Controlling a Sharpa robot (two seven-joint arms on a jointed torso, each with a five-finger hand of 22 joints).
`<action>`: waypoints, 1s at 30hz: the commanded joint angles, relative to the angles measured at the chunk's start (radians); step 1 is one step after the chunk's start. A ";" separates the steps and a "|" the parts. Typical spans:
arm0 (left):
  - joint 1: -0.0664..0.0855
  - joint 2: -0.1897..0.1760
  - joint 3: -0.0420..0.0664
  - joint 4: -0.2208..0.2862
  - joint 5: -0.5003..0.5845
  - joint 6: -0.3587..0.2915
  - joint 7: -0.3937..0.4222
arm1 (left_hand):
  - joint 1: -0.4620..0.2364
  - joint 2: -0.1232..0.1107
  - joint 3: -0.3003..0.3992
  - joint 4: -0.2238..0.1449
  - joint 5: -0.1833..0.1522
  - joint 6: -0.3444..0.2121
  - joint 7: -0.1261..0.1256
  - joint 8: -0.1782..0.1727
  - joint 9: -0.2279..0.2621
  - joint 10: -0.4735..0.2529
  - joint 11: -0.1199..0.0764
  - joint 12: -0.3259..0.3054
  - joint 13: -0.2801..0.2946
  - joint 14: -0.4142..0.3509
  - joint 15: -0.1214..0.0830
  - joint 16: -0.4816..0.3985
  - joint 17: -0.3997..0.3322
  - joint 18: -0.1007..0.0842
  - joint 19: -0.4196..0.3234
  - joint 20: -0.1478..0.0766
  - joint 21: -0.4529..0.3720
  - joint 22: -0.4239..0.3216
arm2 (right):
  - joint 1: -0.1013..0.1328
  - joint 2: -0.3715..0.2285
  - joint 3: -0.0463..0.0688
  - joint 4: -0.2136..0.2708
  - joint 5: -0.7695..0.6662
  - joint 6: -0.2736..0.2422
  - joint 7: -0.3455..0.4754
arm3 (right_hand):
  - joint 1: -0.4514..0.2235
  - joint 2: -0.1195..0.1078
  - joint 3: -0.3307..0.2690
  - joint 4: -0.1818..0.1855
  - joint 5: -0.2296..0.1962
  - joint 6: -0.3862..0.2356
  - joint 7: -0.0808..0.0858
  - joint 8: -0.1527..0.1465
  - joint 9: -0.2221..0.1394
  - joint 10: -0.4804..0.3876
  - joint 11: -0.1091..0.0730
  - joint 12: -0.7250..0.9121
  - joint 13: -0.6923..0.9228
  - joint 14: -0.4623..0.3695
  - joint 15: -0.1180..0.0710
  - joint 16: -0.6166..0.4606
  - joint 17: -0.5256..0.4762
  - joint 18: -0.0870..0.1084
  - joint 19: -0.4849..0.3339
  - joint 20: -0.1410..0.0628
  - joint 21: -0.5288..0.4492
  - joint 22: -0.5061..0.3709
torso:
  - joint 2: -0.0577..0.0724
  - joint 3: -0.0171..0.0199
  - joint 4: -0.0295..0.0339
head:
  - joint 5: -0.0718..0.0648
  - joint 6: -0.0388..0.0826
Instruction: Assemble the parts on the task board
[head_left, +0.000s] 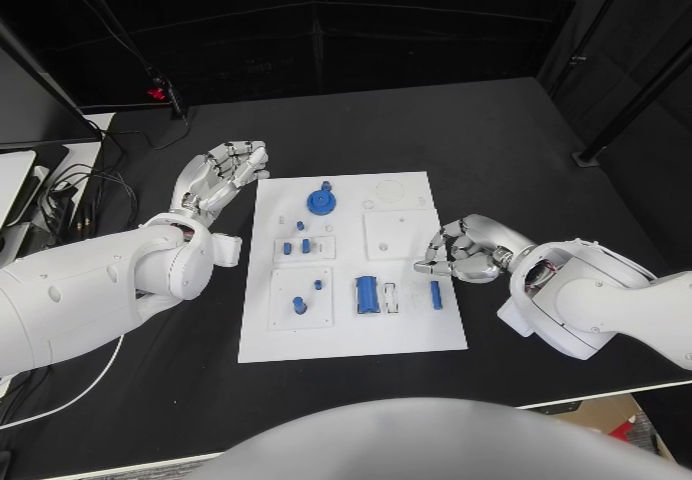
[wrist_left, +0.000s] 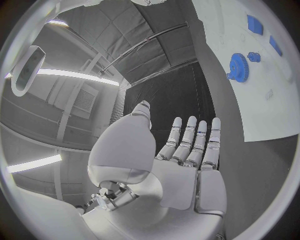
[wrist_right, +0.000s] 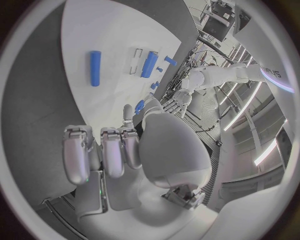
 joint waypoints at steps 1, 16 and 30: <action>0.001 0.001 0.001 0.000 0.000 0.008 0.106 | -0.001 0.012 -0.006 -0.001 0.005 -0.009 0.142 0.005 -0.001 -0.007 -0.003 0.005 -0.001 -0.005 -0.002 0.007 -0.001 -0.002 -0.001 -0.001 0.001 -0.001 | -0.002 -0.024 -0.001 0.009 -0.028 0.060 -0.055 | -0.020 -0.001 -0.014 0.001 0.002 -0.037 0.011 -0.011 -0.015 0.105 0.016 0.003 0.263 0.106 0.017 0.002 0.263 -0.007 0.106 0.017 0.003 0.263 | 0.000 0.0003 -0.0001 | -0.013 0.000; -0.001 -0.003 0.001 0.000 0.000 0.007 0.107 | -0.001 0.012 -0.006 -0.001 0.005 -0.009 0.142 0.005 -0.001 -0.007 -0.003 0.005 -0.001 -0.005 -0.002 0.007 -0.001 -0.002 -0.001 -0.001 0.001 -0.001 | -0.014 -0.053 -0.001 0.013 -0.189 0.247 -0.283 | -0.080 0.033 -0.043 0.004 0.004 -0.010 0.004 0.056 -0.019 0.105 0.013 0.003 0.263 0.106 0.021 0.002 0.263 -0.007 0.106 0.030 0.003 0.263 | 0.001 0.0011 0.0020 | -0.040 0.000; -0.001 -0.006 0.001 0.002 0.000 0.009 0.106 | 0.000 0.014 -0.007 -0.001 0.006 -0.011 0.142 0.006 -0.001 -0.008 -0.003 0.007 -0.002 -0.006 -0.001 0.009 -0.004 -0.002 -0.002 -0.001 0.001 -0.002 | -0.020 -0.010 -0.001 -0.004 -0.210 0.280 -0.304 | -0.100 0.040 -0.051 0.004 -0.001 0.006 -0.004 0.075 -0.022 0.105 0.007 0.003 0.263 0.106 0.016 0.002 0.263 -0.007 0.106 0.026 0.003 0.263 | 0.001 0.0010 0.0016 | -0.038 0.000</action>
